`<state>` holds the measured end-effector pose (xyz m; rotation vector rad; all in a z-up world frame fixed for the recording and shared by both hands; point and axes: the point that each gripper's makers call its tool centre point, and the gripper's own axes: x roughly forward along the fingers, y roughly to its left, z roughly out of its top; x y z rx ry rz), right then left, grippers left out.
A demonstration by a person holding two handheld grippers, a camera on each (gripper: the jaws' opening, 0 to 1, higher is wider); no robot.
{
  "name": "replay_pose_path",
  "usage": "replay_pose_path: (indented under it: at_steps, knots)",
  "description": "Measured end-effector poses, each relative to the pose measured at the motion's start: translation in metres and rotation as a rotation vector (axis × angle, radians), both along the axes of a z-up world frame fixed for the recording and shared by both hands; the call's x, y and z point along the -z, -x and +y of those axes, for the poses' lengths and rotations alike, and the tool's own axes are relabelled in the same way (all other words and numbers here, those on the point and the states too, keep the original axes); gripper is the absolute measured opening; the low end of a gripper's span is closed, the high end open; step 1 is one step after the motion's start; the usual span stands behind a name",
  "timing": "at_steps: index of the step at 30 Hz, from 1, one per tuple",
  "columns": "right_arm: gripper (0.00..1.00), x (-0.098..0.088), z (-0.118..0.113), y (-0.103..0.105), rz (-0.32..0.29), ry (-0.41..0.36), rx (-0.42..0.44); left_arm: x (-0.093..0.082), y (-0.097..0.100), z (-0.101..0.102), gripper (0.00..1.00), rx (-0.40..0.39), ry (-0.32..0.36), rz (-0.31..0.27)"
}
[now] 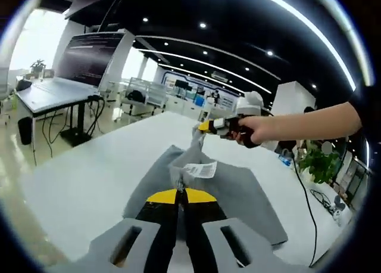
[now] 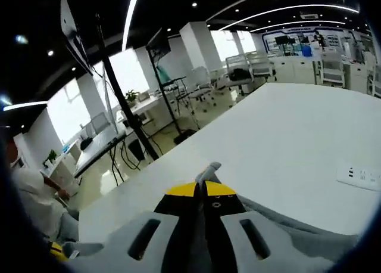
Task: Fold the towel on the table until its edges align and the towel forms a compact rectangular stack.
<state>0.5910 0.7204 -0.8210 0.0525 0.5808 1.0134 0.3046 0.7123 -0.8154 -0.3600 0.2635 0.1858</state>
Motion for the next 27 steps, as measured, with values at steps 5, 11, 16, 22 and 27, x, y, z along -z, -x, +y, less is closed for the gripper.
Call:
replay_pose_path:
  at_steps: [5,11,16,22,27]
  knots:
    - [0.01,0.020,0.012,-0.006,-0.043,0.045,0.003,0.016,-0.001,0.010,0.03,-0.024,0.012,0.018]
    - [0.01,0.035,0.023,-0.006,-0.111,0.100,-0.008,0.041,0.001,0.015,0.03,-0.050,0.045,0.044]
    - [0.00,0.043,0.034,-0.012,-0.155,0.105,0.006,0.052,0.005,0.019,0.04,-0.079,0.058,0.060]
    - [0.00,0.058,0.044,0.001,-0.151,0.130,-0.043,0.065,0.009,0.025,0.06,-0.096,0.091,0.070]
    - [0.00,0.056,0.046,-0.002,-0.137,0.106,-0.020,0.066,0.017,0.033,0.09,-0.139,0.110,0.071]
